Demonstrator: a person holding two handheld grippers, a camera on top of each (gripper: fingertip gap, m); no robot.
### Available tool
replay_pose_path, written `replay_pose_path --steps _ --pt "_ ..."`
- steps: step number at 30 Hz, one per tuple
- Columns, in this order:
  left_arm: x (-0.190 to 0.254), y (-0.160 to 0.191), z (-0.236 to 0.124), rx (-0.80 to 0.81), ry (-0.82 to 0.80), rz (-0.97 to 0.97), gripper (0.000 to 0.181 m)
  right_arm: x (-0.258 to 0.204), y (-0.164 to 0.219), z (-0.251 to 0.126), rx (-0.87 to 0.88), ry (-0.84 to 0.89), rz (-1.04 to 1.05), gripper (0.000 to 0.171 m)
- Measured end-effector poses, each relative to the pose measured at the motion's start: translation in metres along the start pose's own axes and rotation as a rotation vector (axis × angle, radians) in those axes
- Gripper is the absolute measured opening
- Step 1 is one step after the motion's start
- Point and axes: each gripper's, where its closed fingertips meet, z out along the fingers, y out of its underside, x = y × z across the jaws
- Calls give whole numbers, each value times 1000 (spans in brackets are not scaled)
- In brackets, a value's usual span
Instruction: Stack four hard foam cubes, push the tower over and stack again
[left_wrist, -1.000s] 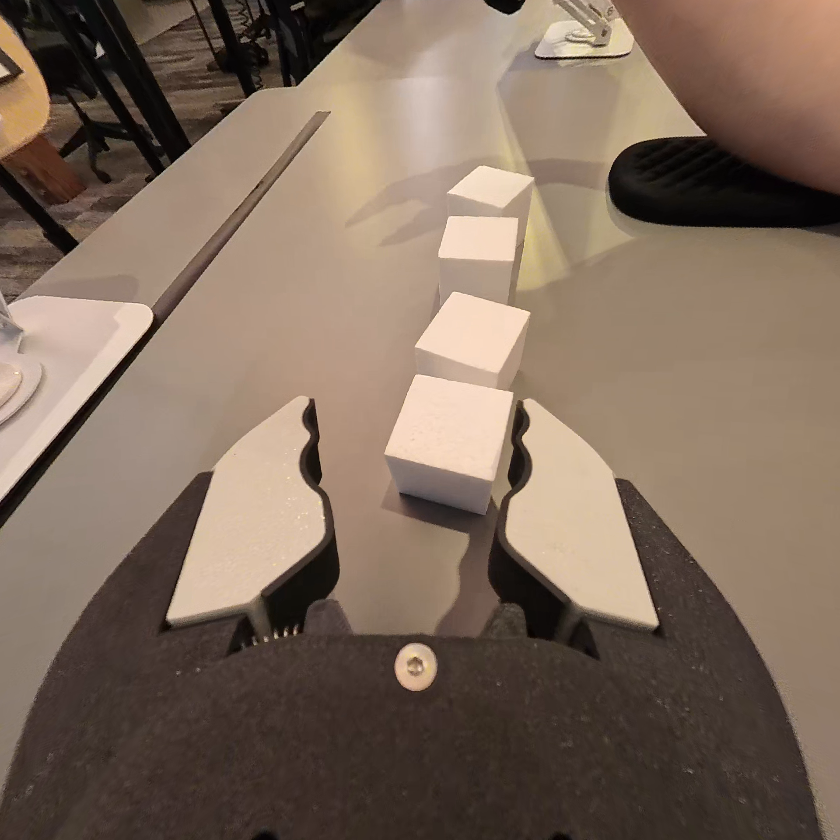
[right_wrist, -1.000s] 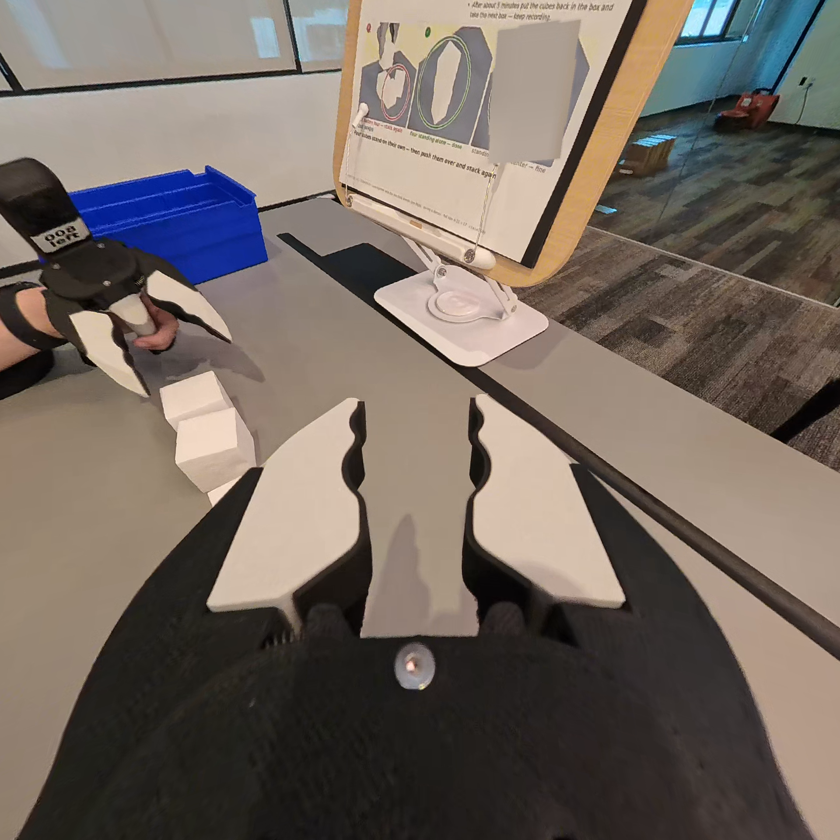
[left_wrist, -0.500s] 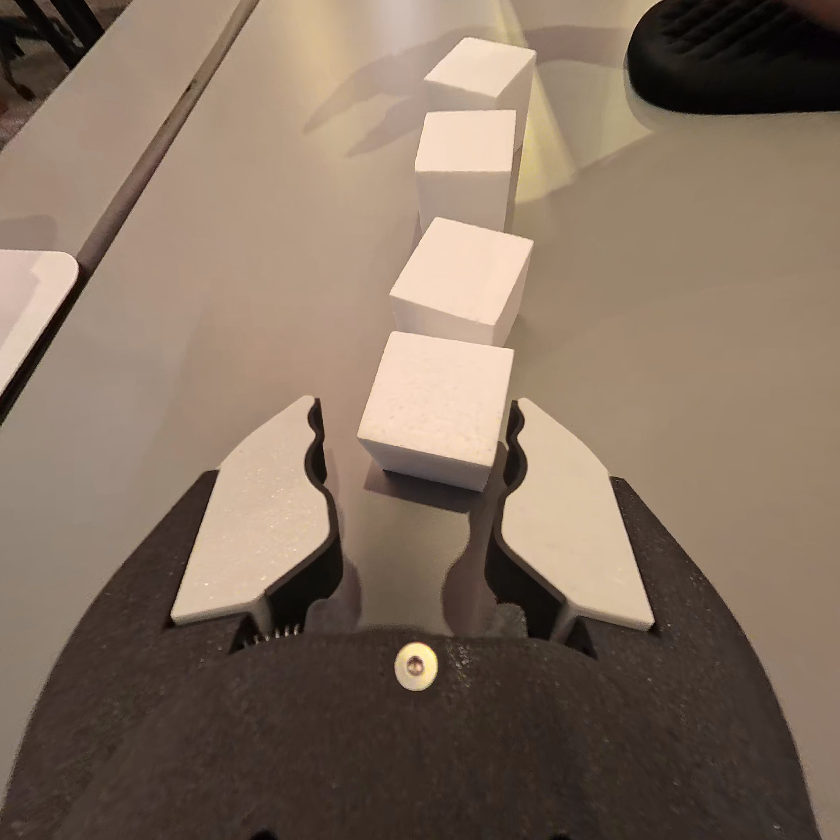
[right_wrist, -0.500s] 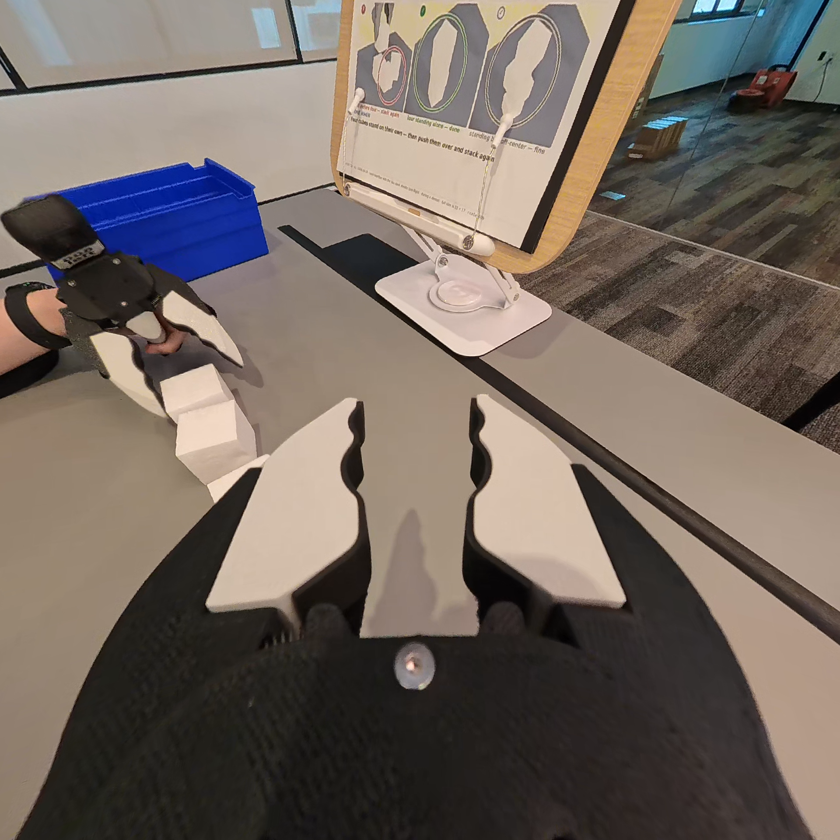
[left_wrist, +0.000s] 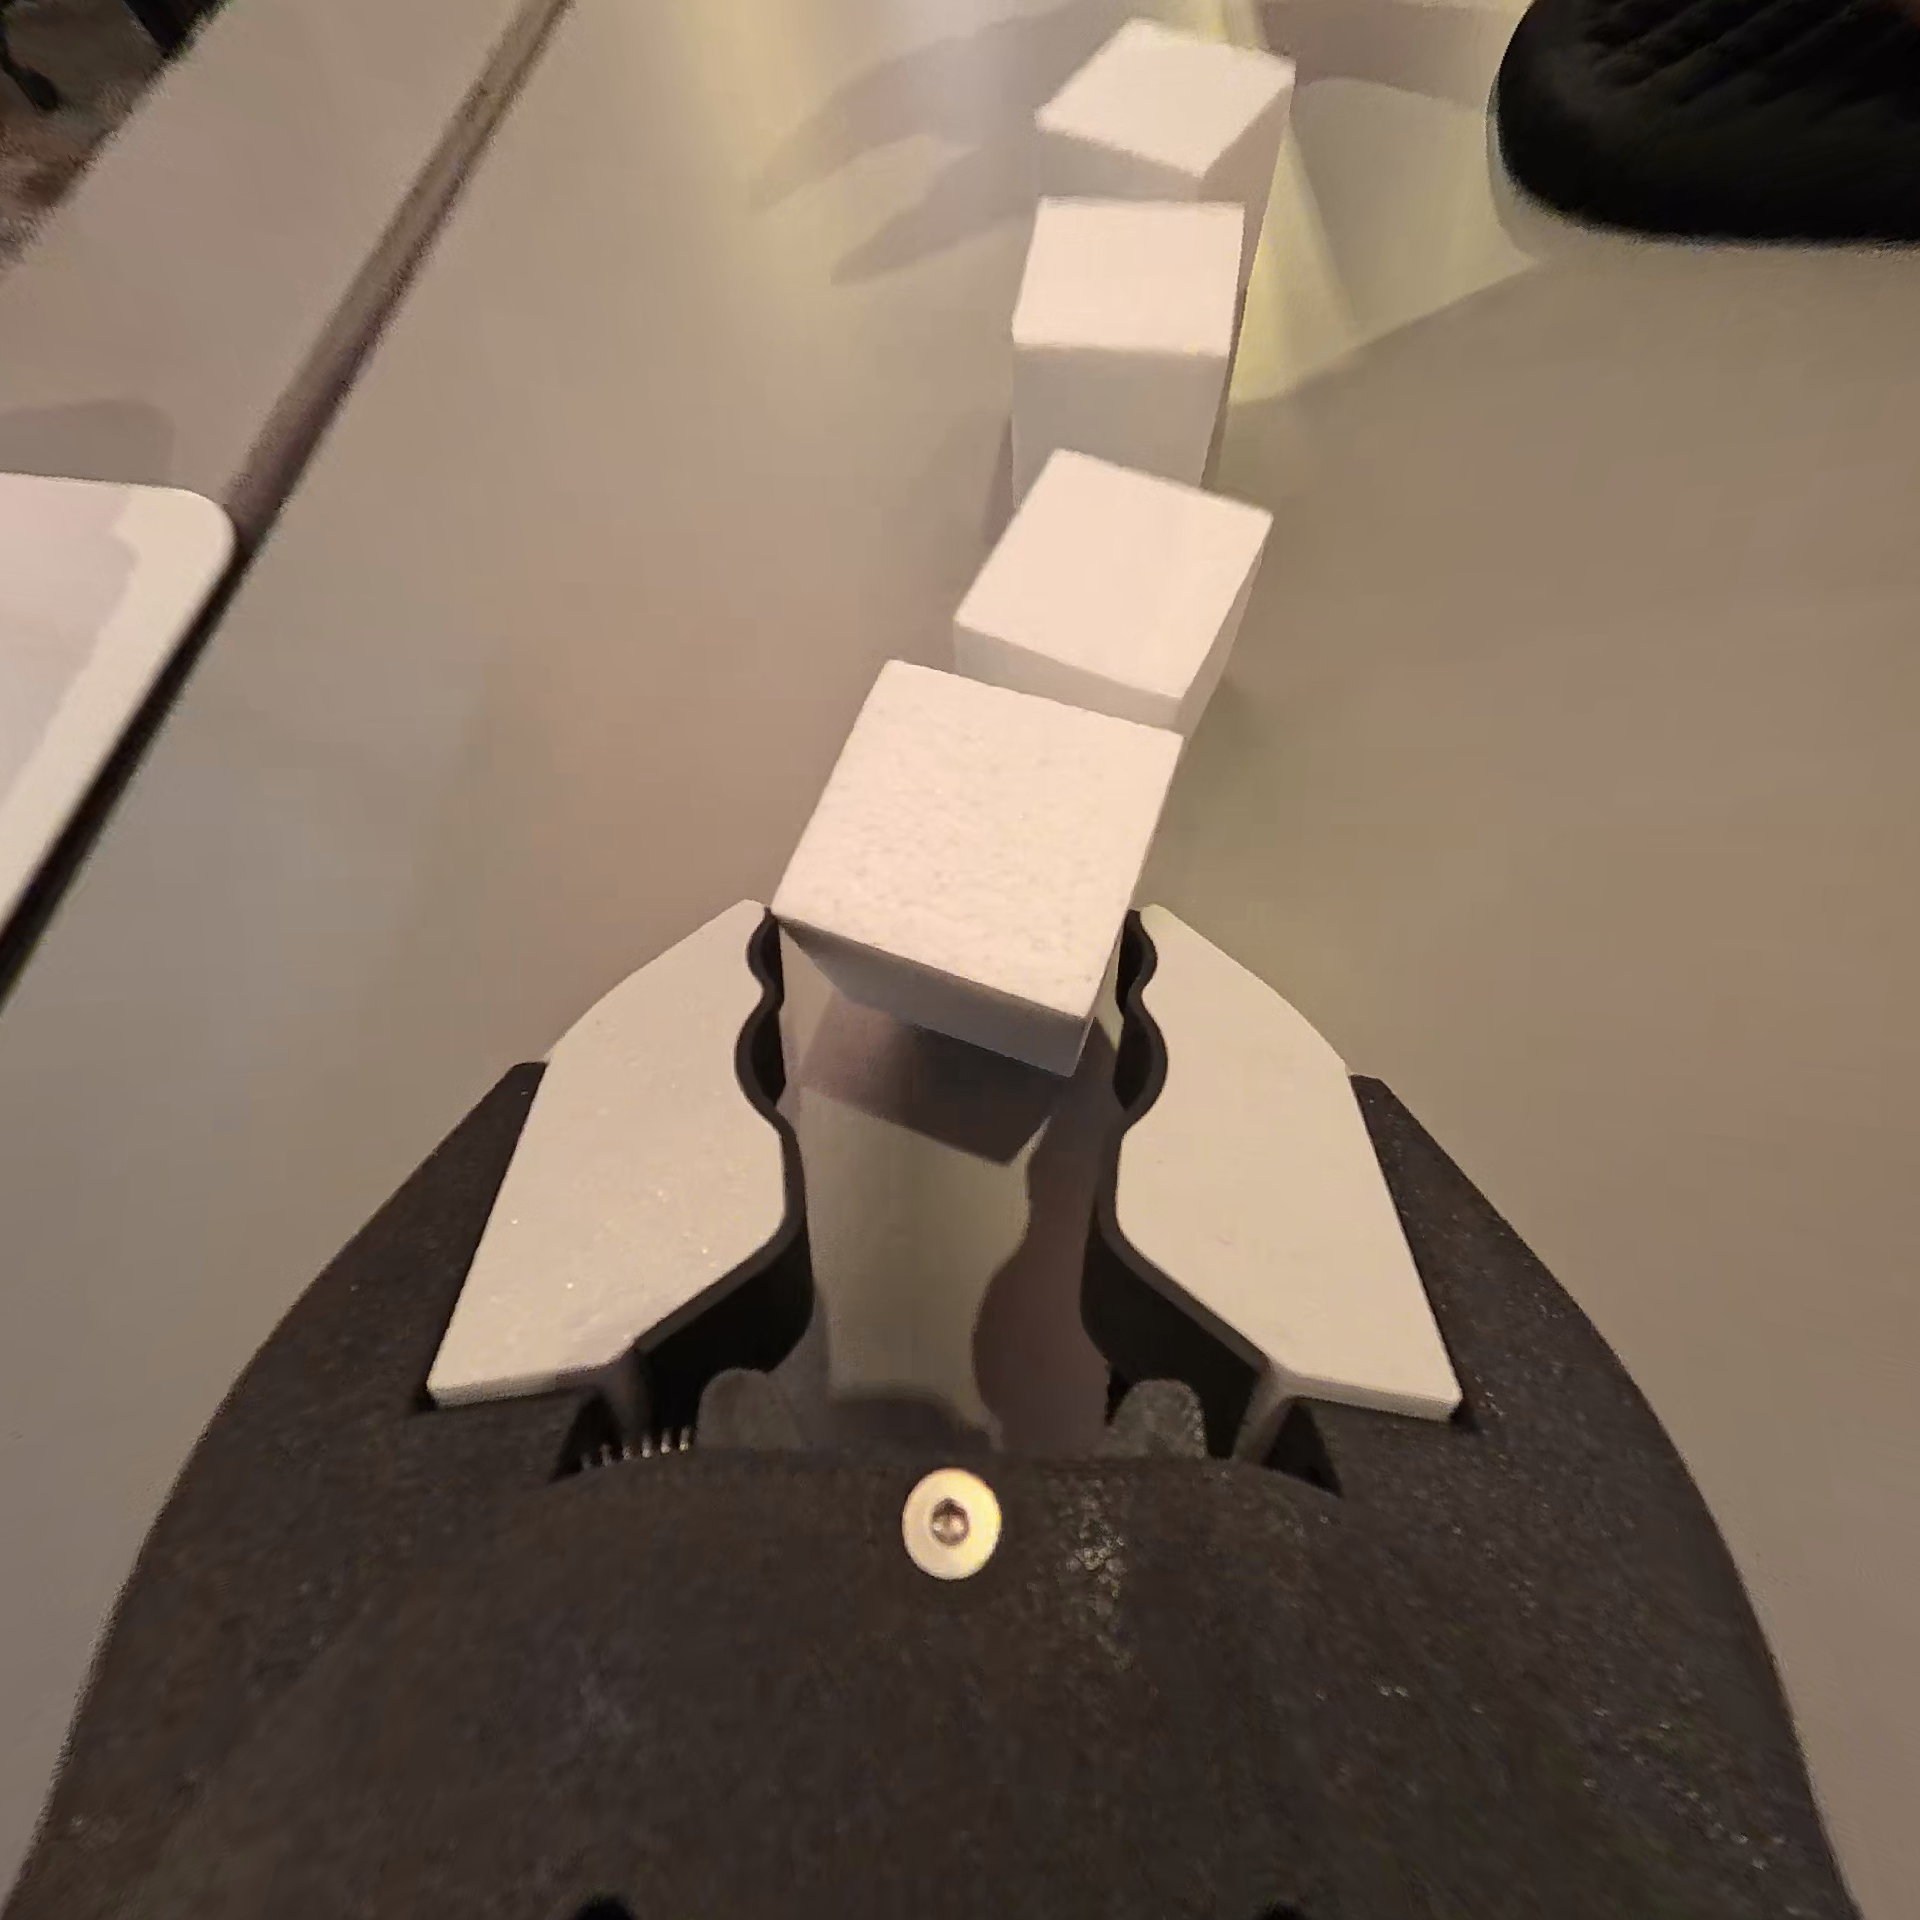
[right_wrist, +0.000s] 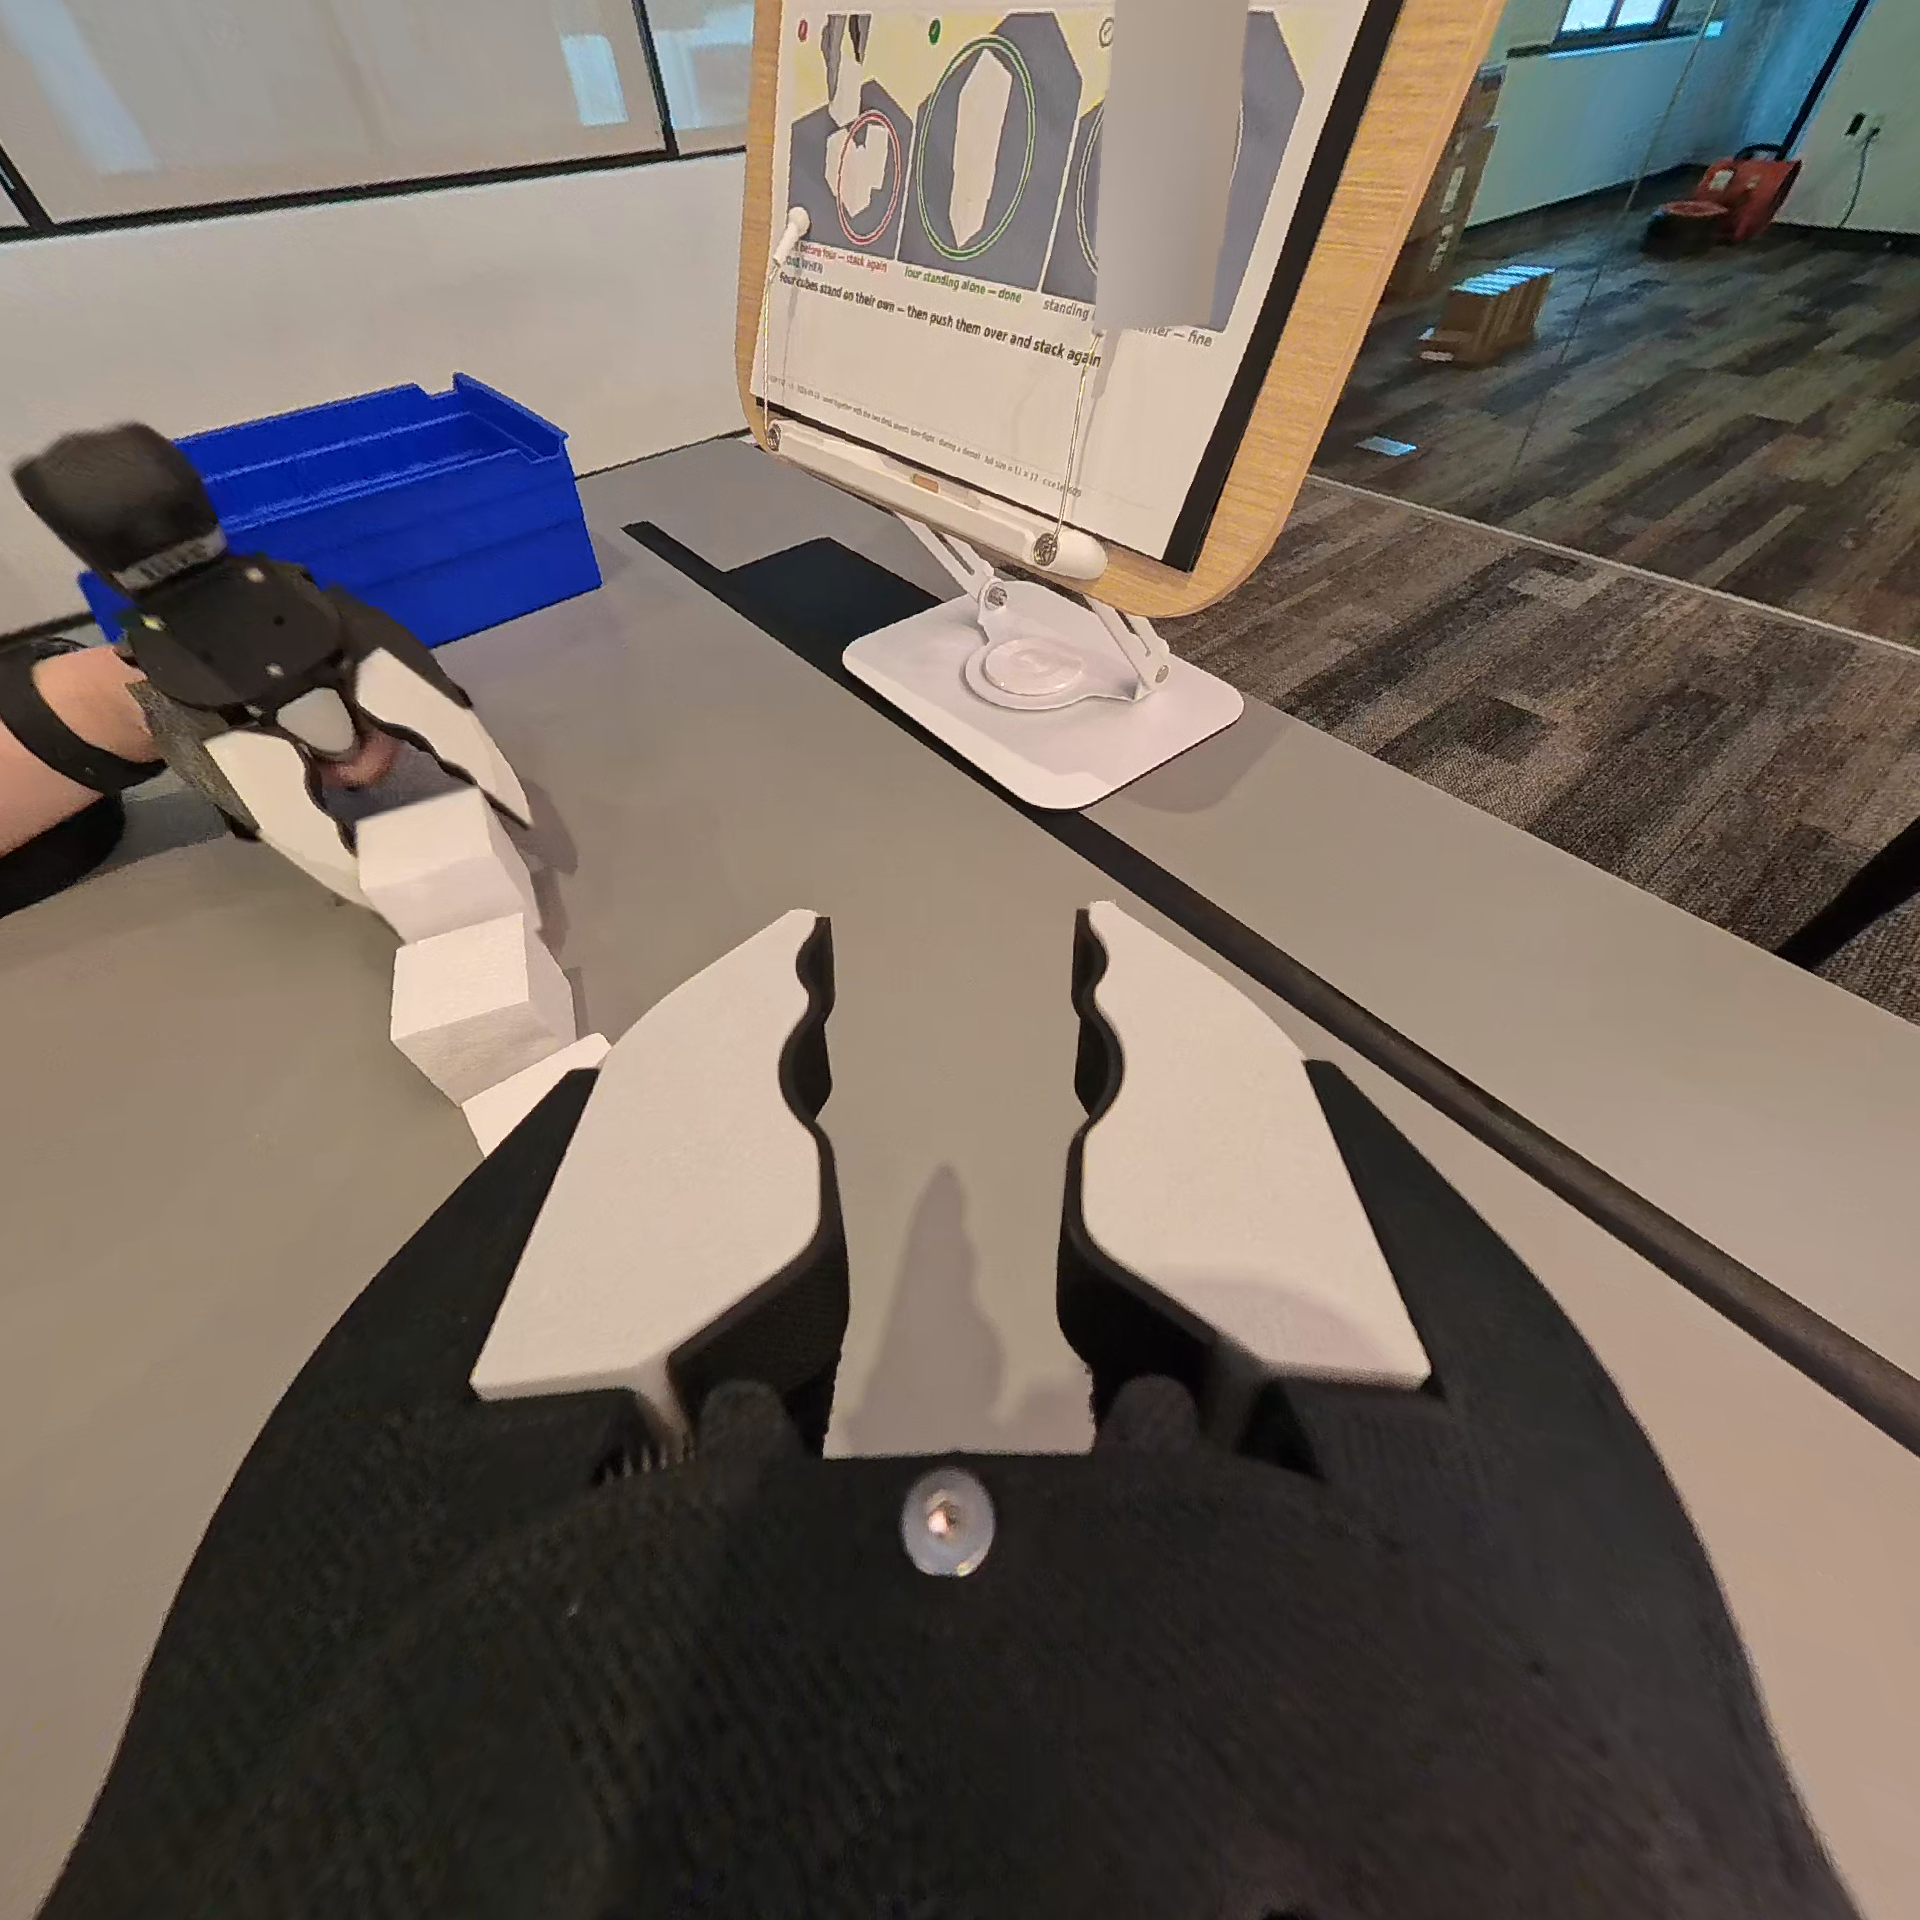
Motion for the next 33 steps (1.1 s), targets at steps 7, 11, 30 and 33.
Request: replay_pose_path --steps 7,11,30,33 --pt "7 -89 -33 250 -31 15 62 -2 -6 -5 26 -9 3 45" --pt "28 -97 0 134 54 85 62 -1 -2 -6 16 -19 15 45" --pt "23 -65 35 28 56 66 81 -93 72 32 -283 -473 -181 72" --pt "23 -69 33 50 47 58 90 -84 96 25 -409 -422 -114 77"
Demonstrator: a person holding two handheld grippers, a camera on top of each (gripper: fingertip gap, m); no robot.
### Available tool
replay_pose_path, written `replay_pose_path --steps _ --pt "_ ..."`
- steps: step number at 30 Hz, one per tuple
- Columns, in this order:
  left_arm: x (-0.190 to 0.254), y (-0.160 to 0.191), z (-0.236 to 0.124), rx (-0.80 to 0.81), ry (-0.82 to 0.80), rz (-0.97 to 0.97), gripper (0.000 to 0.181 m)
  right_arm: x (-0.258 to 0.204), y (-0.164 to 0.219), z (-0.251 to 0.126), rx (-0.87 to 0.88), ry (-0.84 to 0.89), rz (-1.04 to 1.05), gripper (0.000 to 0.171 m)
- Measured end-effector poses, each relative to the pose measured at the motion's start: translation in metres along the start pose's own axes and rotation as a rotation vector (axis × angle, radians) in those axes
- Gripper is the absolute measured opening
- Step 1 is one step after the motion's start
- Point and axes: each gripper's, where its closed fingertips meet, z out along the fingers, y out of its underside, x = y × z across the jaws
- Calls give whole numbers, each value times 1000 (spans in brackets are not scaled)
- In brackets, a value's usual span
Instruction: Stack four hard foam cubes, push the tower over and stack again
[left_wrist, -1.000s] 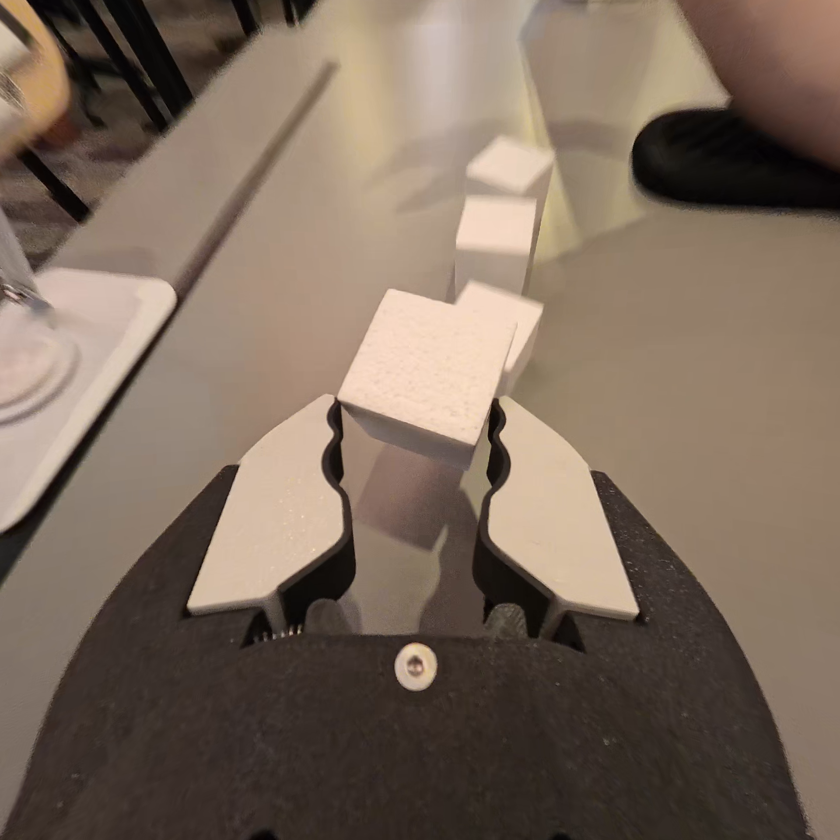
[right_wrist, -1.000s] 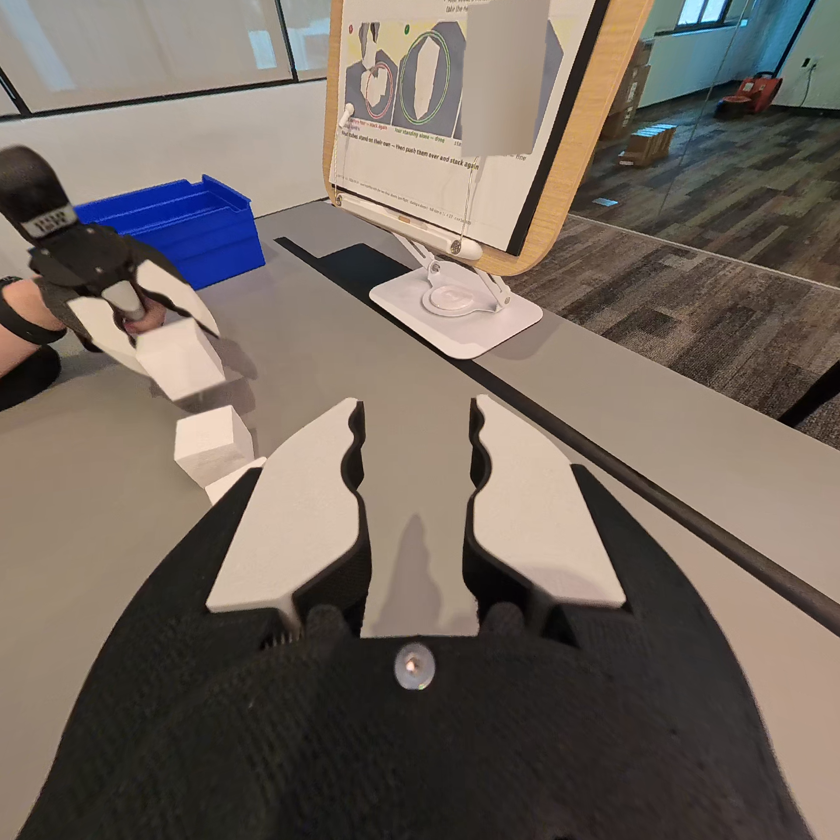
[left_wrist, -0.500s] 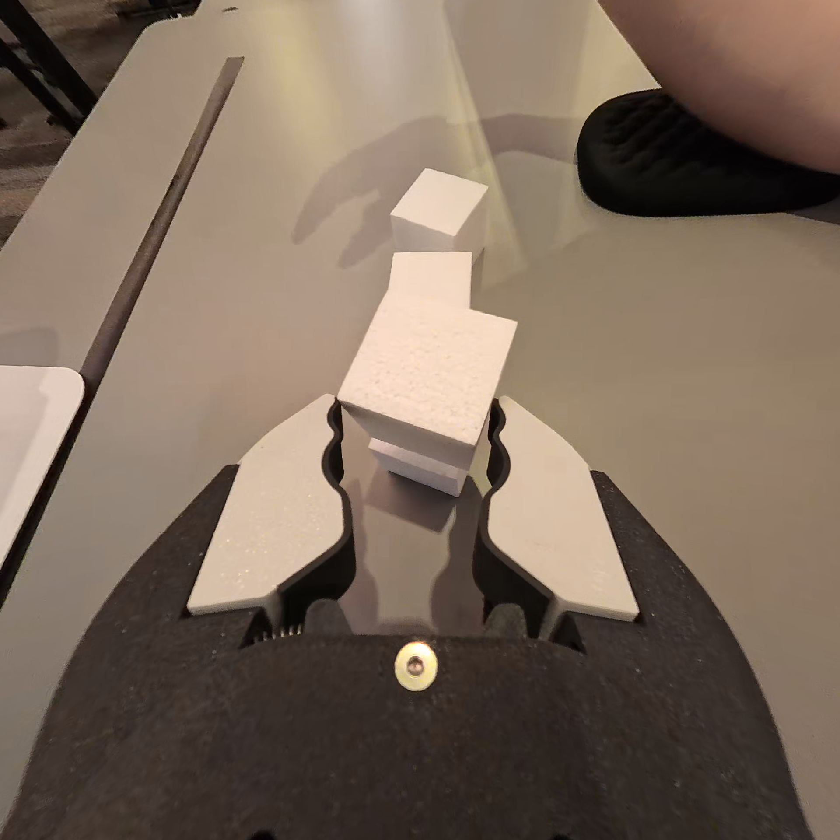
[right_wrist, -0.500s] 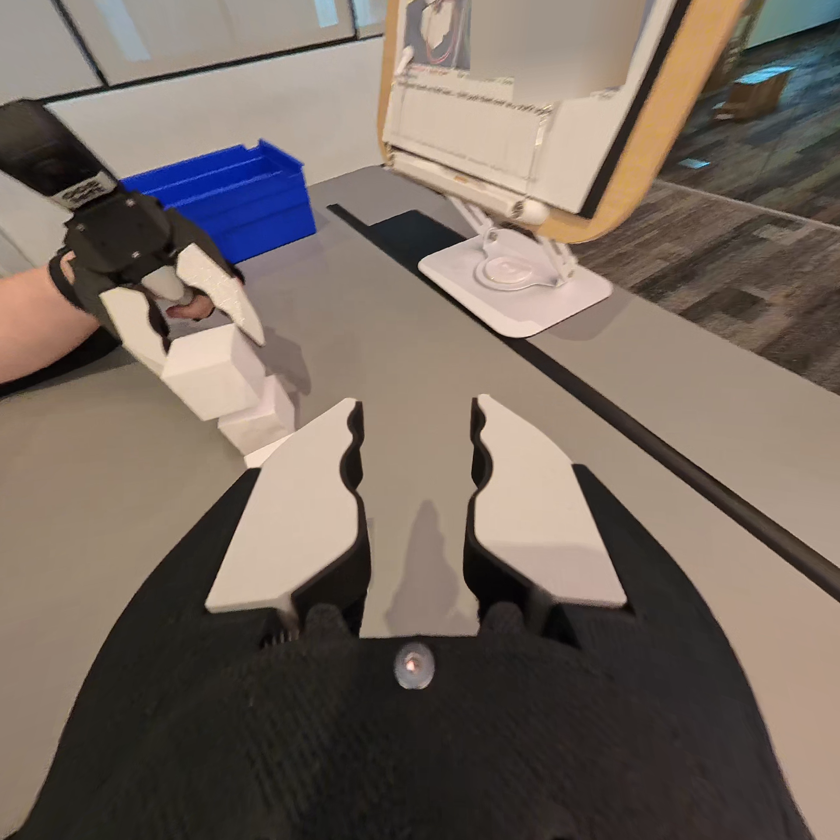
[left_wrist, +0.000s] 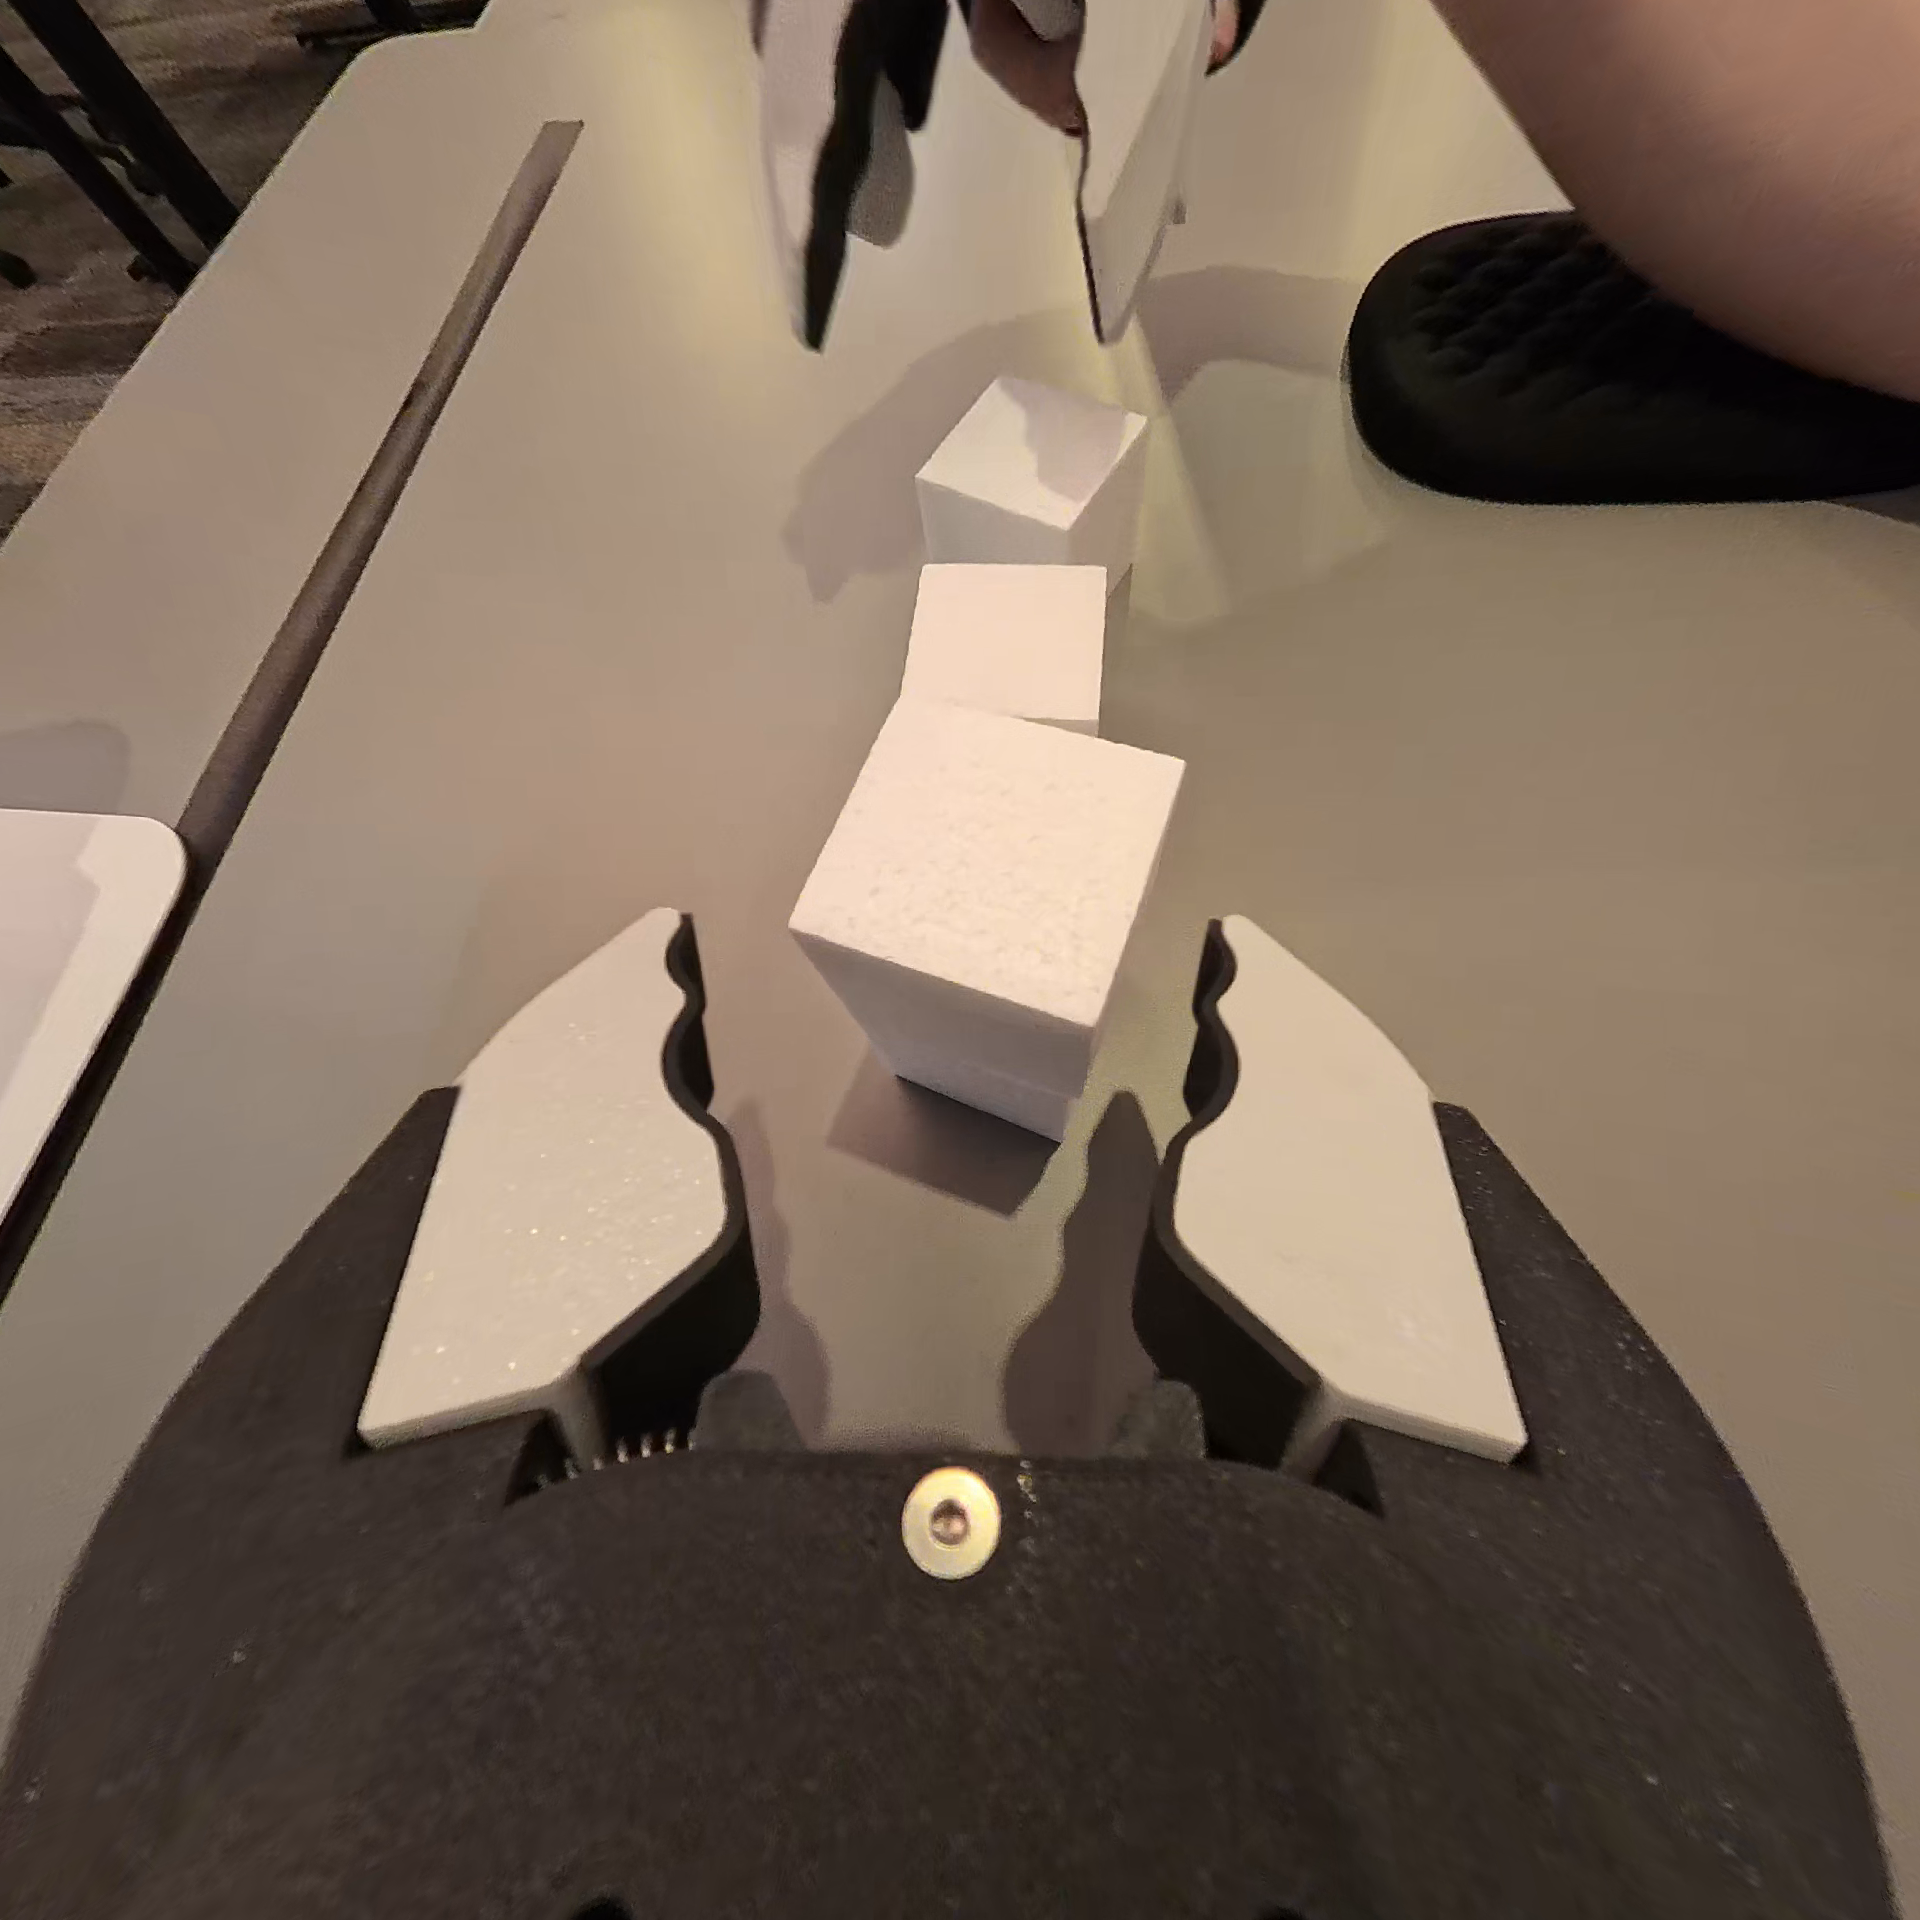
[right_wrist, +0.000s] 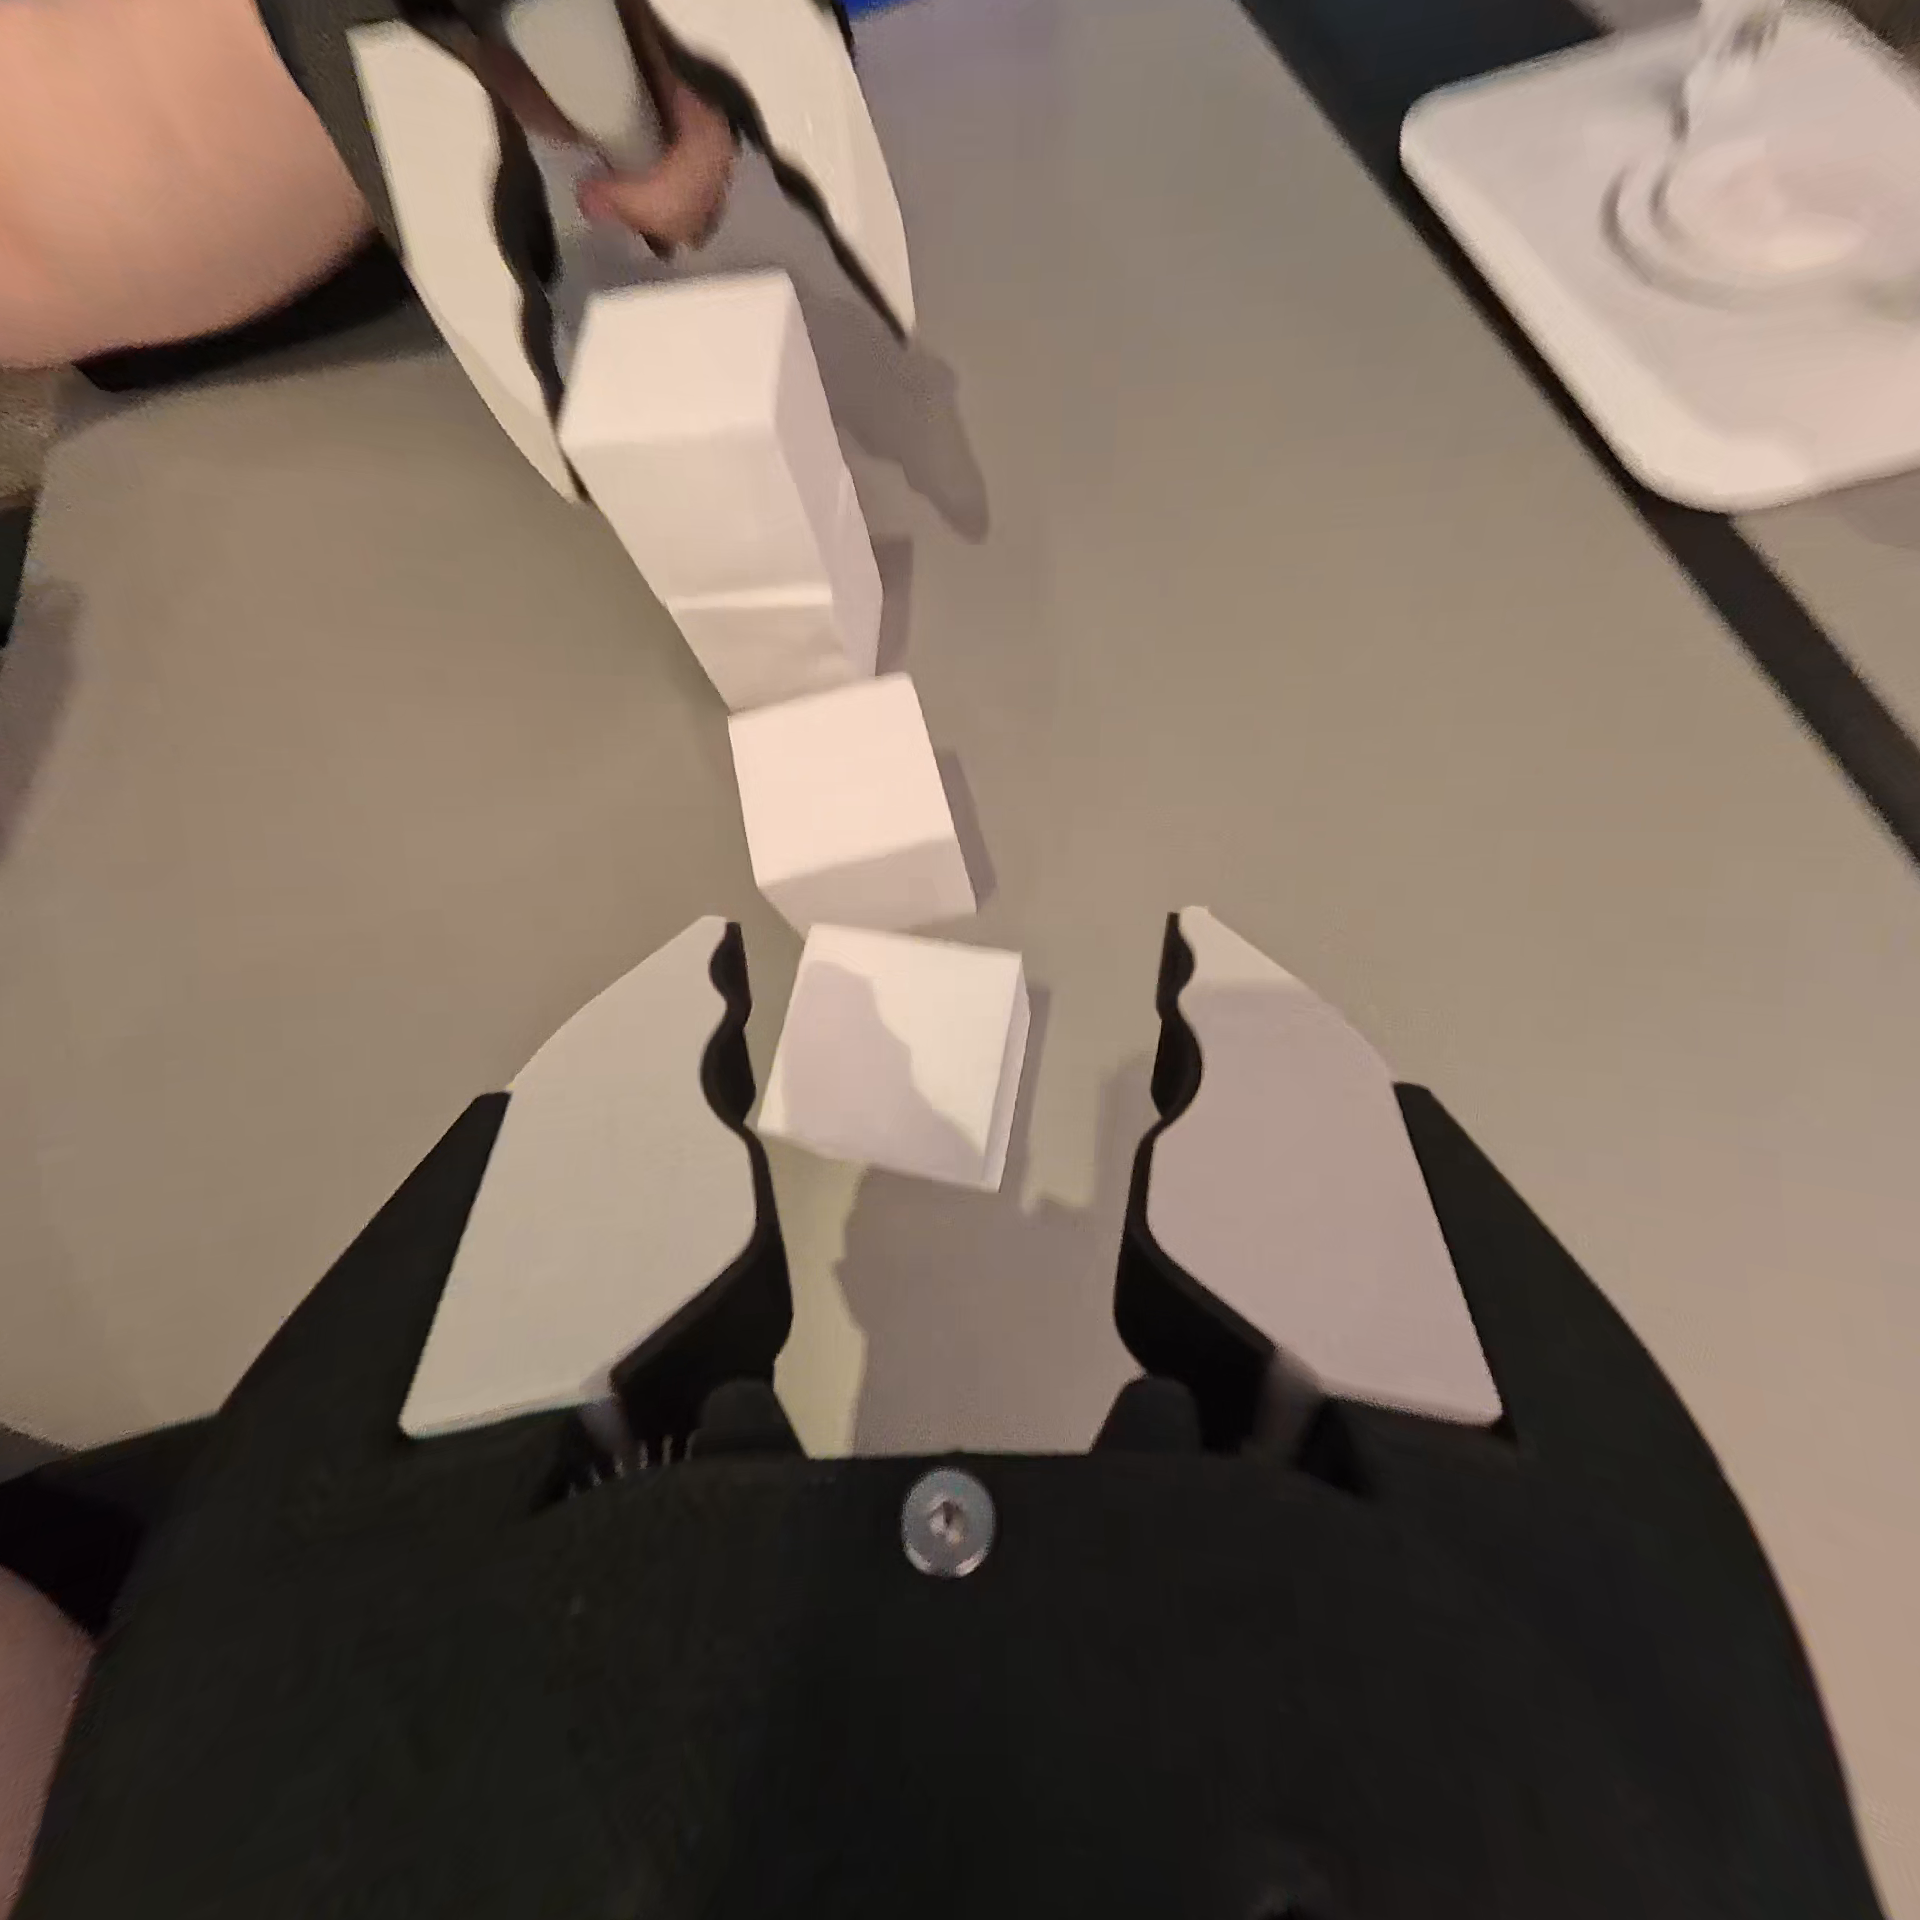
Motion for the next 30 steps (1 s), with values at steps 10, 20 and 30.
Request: replay_pose_path --steps 10,20,30 --pt "-15 -25 -59 93 -102 8 89 -6 50 13 -393 96 94 81" --pt "-17 -32 -82 137 -129 -3 85 -6 58 21 -469 89 59 59" --pt "-17 -32 -86 131 -126 1 83 -1 9 -8 -269 132 8 59"
